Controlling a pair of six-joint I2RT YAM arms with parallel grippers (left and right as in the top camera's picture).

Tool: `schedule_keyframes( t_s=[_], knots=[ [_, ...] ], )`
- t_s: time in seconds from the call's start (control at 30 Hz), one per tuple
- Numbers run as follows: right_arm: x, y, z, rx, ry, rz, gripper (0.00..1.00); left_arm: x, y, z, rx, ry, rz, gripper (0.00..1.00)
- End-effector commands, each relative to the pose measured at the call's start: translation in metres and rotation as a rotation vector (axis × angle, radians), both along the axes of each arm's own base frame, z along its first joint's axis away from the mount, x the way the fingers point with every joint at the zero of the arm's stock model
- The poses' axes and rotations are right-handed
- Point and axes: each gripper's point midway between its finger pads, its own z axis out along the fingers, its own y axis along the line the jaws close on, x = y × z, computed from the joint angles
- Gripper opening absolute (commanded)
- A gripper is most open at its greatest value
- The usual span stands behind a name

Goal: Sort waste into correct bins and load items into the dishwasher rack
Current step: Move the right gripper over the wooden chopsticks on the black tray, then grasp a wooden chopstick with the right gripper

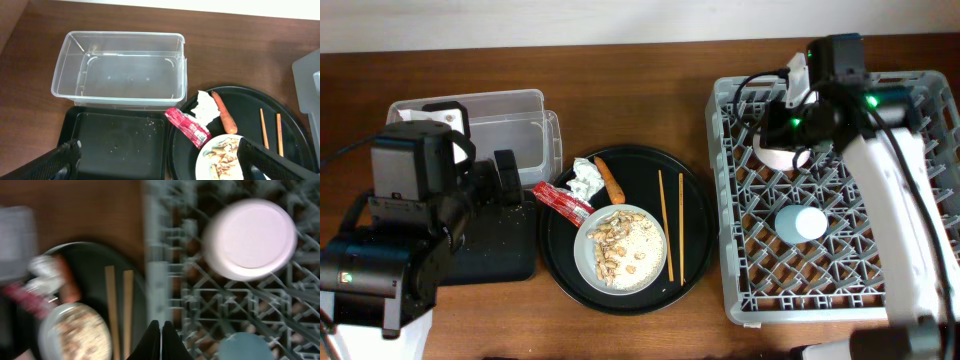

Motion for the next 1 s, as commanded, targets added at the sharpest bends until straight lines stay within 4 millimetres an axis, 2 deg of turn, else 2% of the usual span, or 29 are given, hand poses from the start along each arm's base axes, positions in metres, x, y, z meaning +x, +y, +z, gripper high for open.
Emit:
schedule_keyframes(
  t_s=[0.0, 0.07, 0.1, 0.13, 0.17, 0.23, 0.3, 0.37, 0.4, 0.43, 0.47, 0.53, 0.6, 0.73, 0.8, 0.9, 0.97],
  knots=[
    [-0.021, 0.053, 0.023, 0.051, -0.06, 0.201, 0.1, 0.0, 0.004, 0.004, -0.001, -0.013, 0.023, 1.0],
    [-0.031, 0.078, 0.021, 0.052, -0.054, 0.274, 0.18, 0.0, 0.004, 0.004, -0.001, -0.014, 0.023, 1.0],
    [-0.039, 0.097, 0.015, 0.047, -0.035, 0.326, 0.27, 0.0, 0.004, 0.004, -0.001, -0.013, 0.023, 1.0],
    [-0.047, 0.111, 0.008, 0.044, -0.01, 0.369, 0.44, 0.0, 0.004, 0.004, -0.001, -0.013, 0.023, 0.99],
    [-0.053, 0.122, -0.001, 0.039, 0.016, 0.401, 0.49, 0.0, 0.004, 0.004, -0.001, -0.013, 0.023, 1.0],
    [-0.064, 0.134, -0.029, 0.001, 0.108, 0.365, 0.54, 0.0, 0.004, 0.004, -0.001, -0.013, 0.023, 1.0],
    [-0.069, 0.131, -0.064, -0.096, 0.185, 0.294, 0.59, 0.0, 0.004, 0.004, -0.001, -0.014, 0.023, 1.0],
    [-0.073, 0.112, -0.116, -0.28, 0.272, 0.201, 0.59, 0.0, 0.004, 0.004, -0.001, -0.013, 0.023, 1.0],
    [-0.075, 0.107, -0.136, -0.311, 0.314, 0.175, 0.59, 0.0, 0.004, 0.004, -0.001, -0.014, 0.023, 1.0],
    [-0.077, 0.107, -0.147, -0.32, 0.337, 0.175, 0.56, 0.0, 0.004, 0.004, -0.001, -0.013, 0.023, 1.0],
    [-0.077, 0.104, -0.172, -0.334, 0.381, 0.17, 0.52, 0.0, 0.004, 0.004, -0.001, -0.014, 0.023, 1.0],
    [-0.073, 0.103, -0.192, -0.344, 0.407, 0.164, 0.5, 0.0, 0.004, 0.004, -0.001, -0.014, 0.023, 1.0],
    [-0.07, 0.107, -0.206, -0.335, 0.425, 0.177, 0.46, 0.0, 0.004, 0.004, -0.001, -0.014, 0.023, 1.0],
    [-0.075, 0.129, -0.226, -0.25, 0.47, 0.281, 0.4, 0.0, 0.004, 0.004, -0.001, -0.013, 0.023, 1.0],
    [-0.078, 0.131, -0.232, -0.238, 0.496, 0.273, 0.39, 0.0, 0.004, 0.004, -0.001, -0.013, 0.023, 1.0],
    [-0.075, 0.126, -0.235, -0.223, 0.516, 0.202, 0.31, 0.0, 0.004, 0.004, -0.001, -0.013, 0.023, 1.0],
    [-0.073, 0.121, -0.235, -0.223, 0.516, 0.188, 0.31, 0.0, 0.004, 0.004, -0.001, -0.013, 0.023, 1.0]
  ],
)
